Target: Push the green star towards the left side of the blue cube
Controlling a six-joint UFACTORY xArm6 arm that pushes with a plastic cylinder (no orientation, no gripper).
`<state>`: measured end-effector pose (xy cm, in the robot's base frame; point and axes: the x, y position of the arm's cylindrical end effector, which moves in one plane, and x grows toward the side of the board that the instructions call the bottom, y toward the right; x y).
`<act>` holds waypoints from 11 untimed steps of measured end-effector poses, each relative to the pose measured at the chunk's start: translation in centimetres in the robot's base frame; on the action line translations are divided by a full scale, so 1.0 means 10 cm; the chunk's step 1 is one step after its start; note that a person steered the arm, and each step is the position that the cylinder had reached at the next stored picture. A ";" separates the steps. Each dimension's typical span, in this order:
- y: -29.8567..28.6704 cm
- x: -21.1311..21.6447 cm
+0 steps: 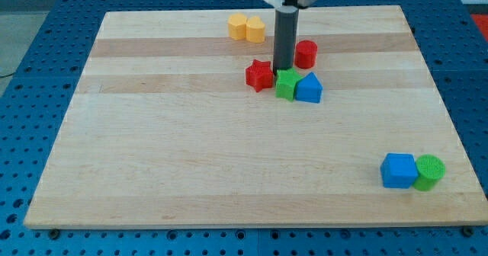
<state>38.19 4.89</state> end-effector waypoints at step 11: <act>0.15 1.07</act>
